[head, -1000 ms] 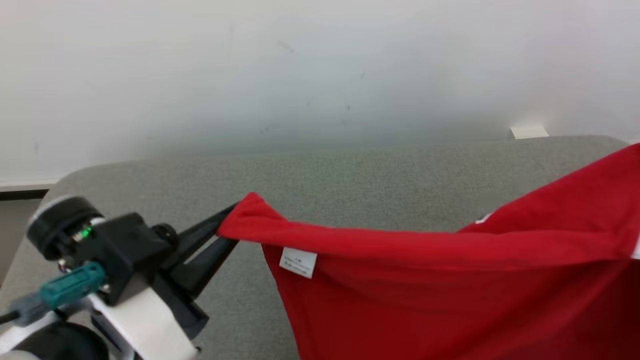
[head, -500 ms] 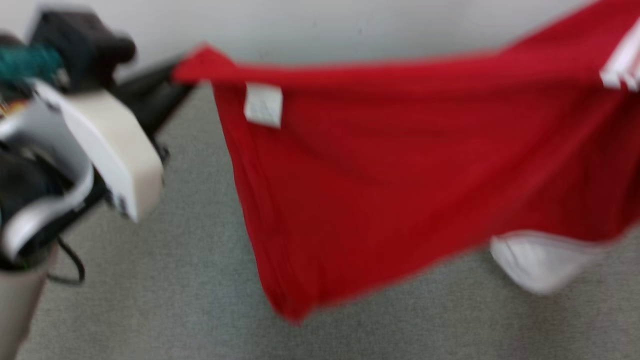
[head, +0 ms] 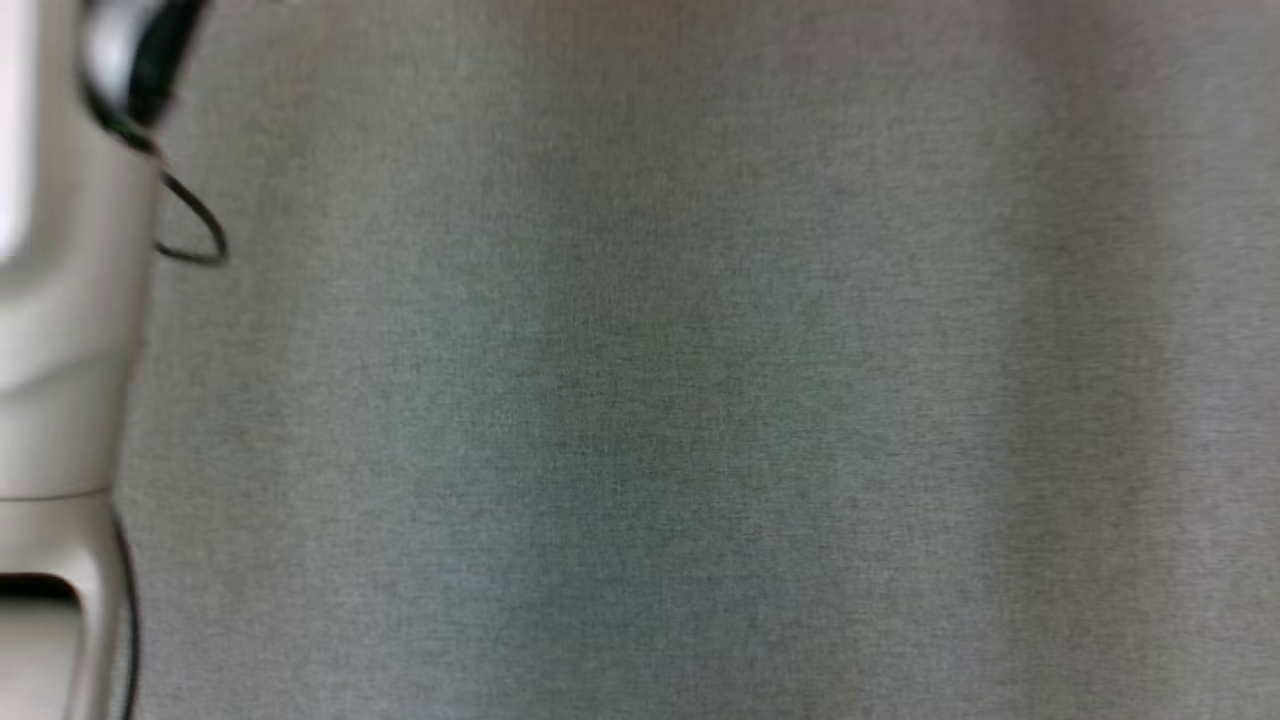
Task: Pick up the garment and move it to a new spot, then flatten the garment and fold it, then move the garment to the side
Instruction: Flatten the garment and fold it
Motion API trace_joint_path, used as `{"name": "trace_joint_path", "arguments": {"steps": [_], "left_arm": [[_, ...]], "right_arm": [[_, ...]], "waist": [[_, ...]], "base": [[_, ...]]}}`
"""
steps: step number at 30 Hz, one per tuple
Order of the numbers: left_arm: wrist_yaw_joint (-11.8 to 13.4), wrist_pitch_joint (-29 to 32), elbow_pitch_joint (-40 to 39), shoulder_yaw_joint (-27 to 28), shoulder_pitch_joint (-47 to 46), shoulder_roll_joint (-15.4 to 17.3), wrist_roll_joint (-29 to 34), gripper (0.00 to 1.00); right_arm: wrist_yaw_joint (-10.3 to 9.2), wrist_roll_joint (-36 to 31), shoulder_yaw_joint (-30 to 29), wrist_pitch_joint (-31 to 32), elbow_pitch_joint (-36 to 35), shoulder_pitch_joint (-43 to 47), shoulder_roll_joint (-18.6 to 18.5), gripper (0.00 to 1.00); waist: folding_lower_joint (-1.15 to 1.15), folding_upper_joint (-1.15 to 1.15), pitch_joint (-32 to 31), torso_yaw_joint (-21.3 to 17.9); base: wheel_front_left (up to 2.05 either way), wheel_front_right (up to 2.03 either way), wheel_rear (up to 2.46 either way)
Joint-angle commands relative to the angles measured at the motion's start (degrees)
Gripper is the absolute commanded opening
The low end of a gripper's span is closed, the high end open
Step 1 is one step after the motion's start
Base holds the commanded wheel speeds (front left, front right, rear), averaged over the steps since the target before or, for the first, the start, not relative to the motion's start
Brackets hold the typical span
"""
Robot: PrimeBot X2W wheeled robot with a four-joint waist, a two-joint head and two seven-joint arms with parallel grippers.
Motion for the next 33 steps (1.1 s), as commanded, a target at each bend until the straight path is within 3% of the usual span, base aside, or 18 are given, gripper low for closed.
{"name": "trace_joint_path", "arguments": {"steps": [1, 6, 10, 15, 23, 27, 33], "left_arm": [[-0.3, -2.6, 2.6, -0.6, 2.2, -0.5, 0.2, 0.0], [-1.6, -7.9, 7.7, -4.4, 13.1, -0.4, -0.8, 0.0], [-2.0, -9.0, 6.2, -5.6, 24.2, 1.6, -2.9, 0.0], [-1.0, -8.5, 0.3, -6.3, 36.8, 3.6, -5.0, 0.0], [3.7, -5.3, -13.4, -6.7, 52.3, 5.6, -6.9, 0.0], [6.7, -1.8, -21.7, -6.8, 60.9, 7.1, -8.6, 0.0], [10.5, 4.5, -34.0, -7.5, 72.8, 9.4, -11.7, 0.0]], "right_arm": [[0.02, -0.8, -0.2, -1.4, 4.0, 0.6, -0.2, 0.0], [0.02, -5.7, -1.7, -0.9, 11.5, 11.0, -1.2, 0.0], [0.02, -6.9, -2.7, 4.8, 9.0, 22.9, -2.6, 0.0], [-0.05, -4.8, -3.1, 17.8, -4.3, 40.3, -2.6, 0.0], [-0.05, 3.4, -10.6, 42.3, -38.2, 67.6, -0.3, 0.0], [-0.05, 9.5, -11.5, 45.4, -47.2, 77.2, -0.2, 0.0], [-0.04, 12.9, -7.3, 42.3, -54.6, 90.9, -0.1, 0.0]], "waist": [[-0.02, 0.0, 1.2, 0.5], [-0.02, 0.0, -1.5, 0.0], [-0.02, 0.0, -4.7, -0.2], [-0.02, 0.0, -8.5, -0.4], [-0.02, 0.0, -13.6, 0.3], [-0.02, 0.0, -15.2, 0.0], [-0.02, 0.0, -15.8, -0.2]], "base": [[0.0, 0.0, 0.0], [0.0, 0.0, 0.0], [0.0, 0.0, 0.0], [0.0, 0.0, 0.0], [0.0, 0.0, 0.0], [0.0, 0.0, 0.0], [0.0, 0.0, 0.0]]}}
